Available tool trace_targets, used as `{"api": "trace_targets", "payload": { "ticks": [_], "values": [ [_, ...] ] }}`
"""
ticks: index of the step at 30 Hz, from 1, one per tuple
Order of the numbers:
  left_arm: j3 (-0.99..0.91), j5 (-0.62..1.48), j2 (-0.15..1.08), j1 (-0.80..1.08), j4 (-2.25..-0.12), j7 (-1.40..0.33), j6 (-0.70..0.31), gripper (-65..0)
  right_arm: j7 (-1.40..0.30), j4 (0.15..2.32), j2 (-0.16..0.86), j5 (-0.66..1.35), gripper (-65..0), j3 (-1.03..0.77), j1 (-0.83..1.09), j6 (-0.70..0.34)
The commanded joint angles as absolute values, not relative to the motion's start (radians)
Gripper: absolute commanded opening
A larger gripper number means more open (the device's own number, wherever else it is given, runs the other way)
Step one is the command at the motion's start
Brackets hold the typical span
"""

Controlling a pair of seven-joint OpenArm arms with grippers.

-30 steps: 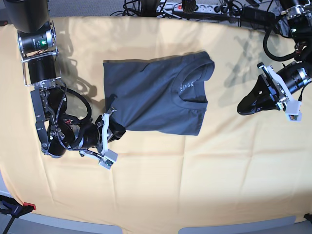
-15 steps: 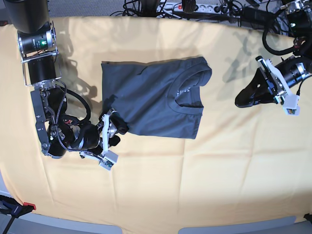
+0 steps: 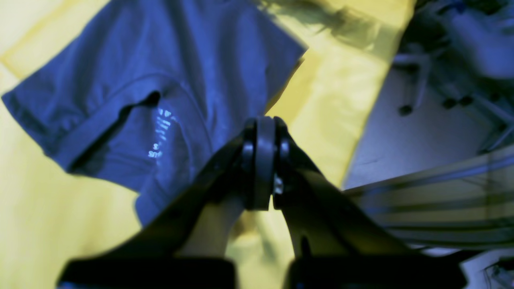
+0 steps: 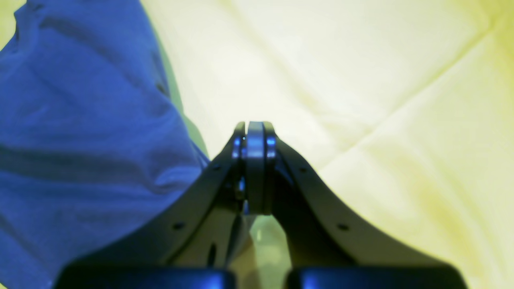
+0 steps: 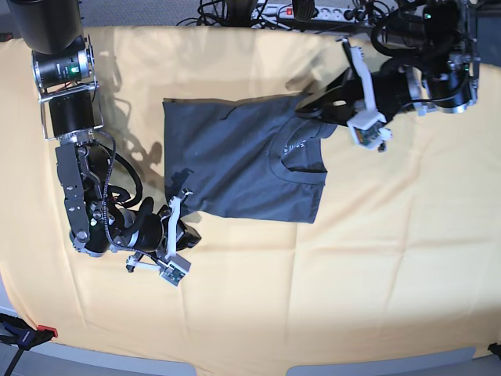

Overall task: Fold the T-shirt properly
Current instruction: 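Grasp the shoulder edge with the left gripper and fold it toward the hem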

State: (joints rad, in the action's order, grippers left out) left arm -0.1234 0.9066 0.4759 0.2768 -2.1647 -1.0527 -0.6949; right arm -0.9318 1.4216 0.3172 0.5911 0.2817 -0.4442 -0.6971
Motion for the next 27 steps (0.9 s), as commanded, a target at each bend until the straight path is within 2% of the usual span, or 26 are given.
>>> {"api": "trace_targets", "payload": {
  "ticks": [1, 9, 19, 27],
  "values": [
    [-0.09, 0.859, 0.488, 0.272, -2.175, -1.006, -0.698, -65.0, -0.92, 1.437, 0.332, 0.601, -65.0, 0.276, -0.474, -0.698],
    [0.133, 0.493, 0.538, 0.274, -2.096, -0.844, -0.698, -65.0, -0.956, 1.374, 0.345, 0.601, -65.0, 0.369, -0.474, -0.698],
    [0.136, 0.386, 0.537, 0.263, -1.983, -0.743, -0.698, -65.0, -0.955, 1.345, 0.366, 0.597, -65.0, 0.432, -0.474, -0.698],
    [0.137, 0.341, 0.533, 0.149, -1.839, -0.65, -0.692, -65.0, -1.026, 1.347, 0.413, 0.674, -65.0, 0.432, -0.464, -0.698]
  ]
}}
